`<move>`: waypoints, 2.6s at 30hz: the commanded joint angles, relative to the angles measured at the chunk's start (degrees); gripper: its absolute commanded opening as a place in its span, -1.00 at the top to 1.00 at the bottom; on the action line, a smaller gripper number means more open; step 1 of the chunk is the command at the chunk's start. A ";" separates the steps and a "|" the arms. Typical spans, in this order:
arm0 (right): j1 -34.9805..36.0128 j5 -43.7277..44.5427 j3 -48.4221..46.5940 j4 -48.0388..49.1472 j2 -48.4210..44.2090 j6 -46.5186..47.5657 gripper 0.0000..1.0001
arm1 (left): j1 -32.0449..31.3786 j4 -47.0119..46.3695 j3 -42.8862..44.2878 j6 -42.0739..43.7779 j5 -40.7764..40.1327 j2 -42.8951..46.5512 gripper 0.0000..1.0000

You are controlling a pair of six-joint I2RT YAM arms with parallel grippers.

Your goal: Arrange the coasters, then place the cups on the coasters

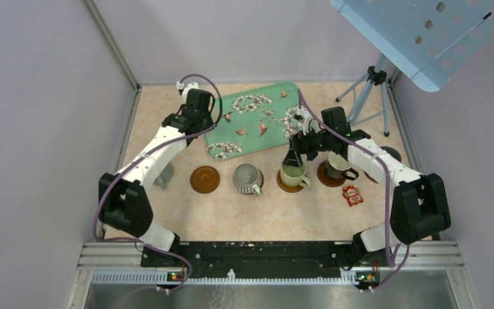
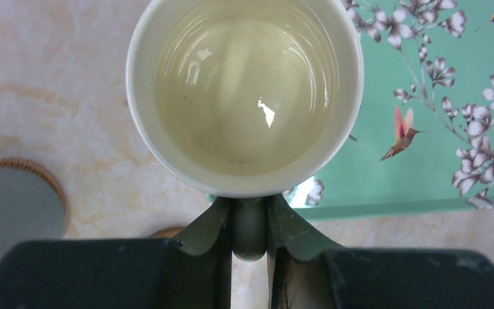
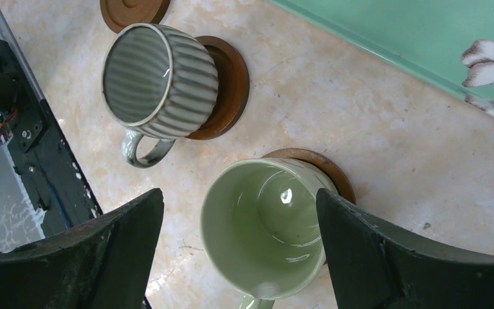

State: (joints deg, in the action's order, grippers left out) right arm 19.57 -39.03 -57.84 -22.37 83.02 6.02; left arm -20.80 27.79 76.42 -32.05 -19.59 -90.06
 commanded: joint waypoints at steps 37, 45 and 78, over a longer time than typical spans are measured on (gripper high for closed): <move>-0.70 -0.55 -3.64 -1.10 2.93 1.54 -0.73 | 4.21 10.18 -27.87 -4.90 13.65 27.91 1.00; -0.66 -0.61 -3.51 -1.36 2.87 1.54 -0.73 | 3.76 9.65 -27.02 -4.53 14.41 27.75 1.00; -0.74 0.06 -3.43 -1.44 2.34 1.62 -0.73 | 1.60 9.56 -32.95 -0.99 19.11 26.11 -0.30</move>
State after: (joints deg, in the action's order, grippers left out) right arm 19.31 -38.63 -58.63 -23.73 85.95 6.92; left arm -19.09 39.00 44.18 -34.30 -2.74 -64.66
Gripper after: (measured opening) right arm 0.867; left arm 0.569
